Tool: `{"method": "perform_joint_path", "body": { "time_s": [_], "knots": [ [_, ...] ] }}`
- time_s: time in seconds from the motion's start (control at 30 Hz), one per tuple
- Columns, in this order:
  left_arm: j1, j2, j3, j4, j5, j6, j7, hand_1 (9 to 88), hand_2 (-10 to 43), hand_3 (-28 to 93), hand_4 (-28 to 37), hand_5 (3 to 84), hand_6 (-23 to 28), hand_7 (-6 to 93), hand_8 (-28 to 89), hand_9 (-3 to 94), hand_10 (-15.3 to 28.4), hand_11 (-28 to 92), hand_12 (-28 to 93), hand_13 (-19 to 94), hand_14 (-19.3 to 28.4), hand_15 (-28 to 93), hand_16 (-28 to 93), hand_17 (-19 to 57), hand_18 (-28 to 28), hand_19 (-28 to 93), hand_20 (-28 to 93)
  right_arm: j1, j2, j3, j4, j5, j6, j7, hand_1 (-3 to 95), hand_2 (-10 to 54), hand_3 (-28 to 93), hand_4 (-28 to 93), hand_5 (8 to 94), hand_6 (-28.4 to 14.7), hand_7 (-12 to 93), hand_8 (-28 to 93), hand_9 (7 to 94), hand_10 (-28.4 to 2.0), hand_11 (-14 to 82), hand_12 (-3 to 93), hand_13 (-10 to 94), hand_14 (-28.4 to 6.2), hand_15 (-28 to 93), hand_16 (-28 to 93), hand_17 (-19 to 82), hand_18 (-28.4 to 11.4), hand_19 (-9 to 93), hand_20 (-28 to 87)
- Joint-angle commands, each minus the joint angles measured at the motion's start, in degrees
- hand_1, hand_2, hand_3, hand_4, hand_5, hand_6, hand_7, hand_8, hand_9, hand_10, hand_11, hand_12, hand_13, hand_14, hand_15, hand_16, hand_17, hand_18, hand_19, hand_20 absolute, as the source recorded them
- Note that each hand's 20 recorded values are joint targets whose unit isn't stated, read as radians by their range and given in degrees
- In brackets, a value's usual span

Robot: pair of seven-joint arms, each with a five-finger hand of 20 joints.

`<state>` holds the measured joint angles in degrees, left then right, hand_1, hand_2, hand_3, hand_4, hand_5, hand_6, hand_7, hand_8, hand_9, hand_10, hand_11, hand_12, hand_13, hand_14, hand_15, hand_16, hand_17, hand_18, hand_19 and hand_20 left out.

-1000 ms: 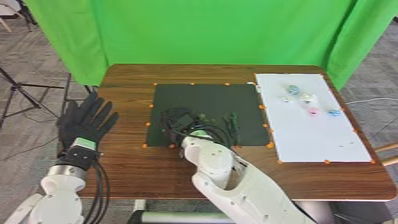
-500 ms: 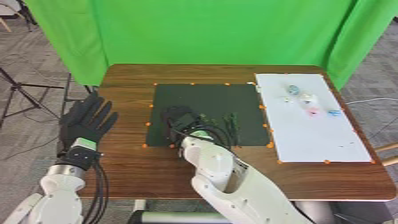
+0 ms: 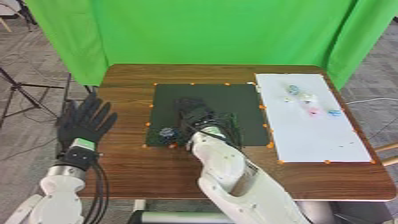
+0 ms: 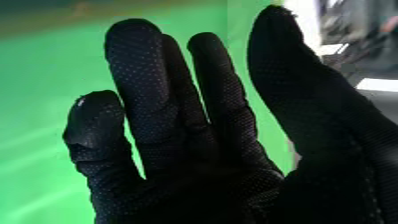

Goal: Arrange flowers

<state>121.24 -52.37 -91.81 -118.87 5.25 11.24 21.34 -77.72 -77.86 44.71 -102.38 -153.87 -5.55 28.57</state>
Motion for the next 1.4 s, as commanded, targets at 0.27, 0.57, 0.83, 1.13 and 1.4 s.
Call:
{"method": "perform_joint_path", "body": {
  "time_s": [0.27,0.57,0.83,1.13,1.4],
  "knots": [
    [4.6,0.75,-2.87,-2.0,-1.27,-1.66,4.58,29.2,4.5,72,-26.9,33.1,5.9,15.2,-10,26.8,10.9,18,7,19,11.6,30,-8,-5.8,12.9,33,10,-6.3,17.0,22.6,-5.2,6.0,2.5,15.8,41.5,-9.5,77,-28,53.4,-7.3,14,-10,52.8,-18.9,11.8,14.8,63,-13.2,57,24,38,-24.8,90,32],
    [3.3,1.28,-2.23,-1.15,-0.81,-3.94,2.91,27.0,6.7,72,-28.1,34.0,5.7,14.5,-10,27.6,11.0,17,7,20,11.9,29,-8,-5.9,13.5,34,10,-18.7,22.1,34.7,-8.6,9.5,-5.1,20.2,44.3,-9.5,79,-28,52.4,-7.6,11,-10,49.7,-16.5,9.2,12.3,67,-13.0,76,26,42,-24.7,93,35],
    [3.6,1.05,-2.63,-1.45,-0.74,-3.23,3.02,27.2,6.5,72,-28.2,34.4,5.8,14.1,-10,27.7,11.1,17,8,20,11.9,29,-8,-5.8,13.5,34,10,-19.3,22.2,35.6,-7.4,11.3,-6.6,18.9,44.2,-9.5,79,-28,48.6,-7.8,10,-10,44.7,-16.2,8.4,11.2,67,-13.0,76,26,42,-24.8,93,35],
    [3.5,0.62,-2.45,-1.85,-1.12,-2.55,3.33,27.5,6.3,72,-28.2,34.4,5.9,14.1,-10,27.1,11.1,17,8,20,11.9,29,-7,-5.7,13.5,33,10,-16.2,23.0,32.3,-9.0,6.2,-2.0,19.7,44.4,-9.5,79,-28,47.1,-8.8,10,-10,42.1,-17.8,9.5,10.2,67,-12.7,76,25,42,-24.5,93,34],
    [4.5,2.09,-1.17,-2.37,-2.68,-2.41,5.85,27.8,6.4,72,-27.9,34.9,6.1,14.2,-10,27.3,11.2,17,8,20,12.0,29,-7,-5.8,13.4,34,10,-8.8,24.2,32.8,-2.1,12.8,-4.4,17.8,44.8,-9.5,77,-28,48.4,-9.0,10,-10,43.0,-18.2,10.0,10.0,67,-12.4,75,25,43,-24.0,93,34]
  ]
}}
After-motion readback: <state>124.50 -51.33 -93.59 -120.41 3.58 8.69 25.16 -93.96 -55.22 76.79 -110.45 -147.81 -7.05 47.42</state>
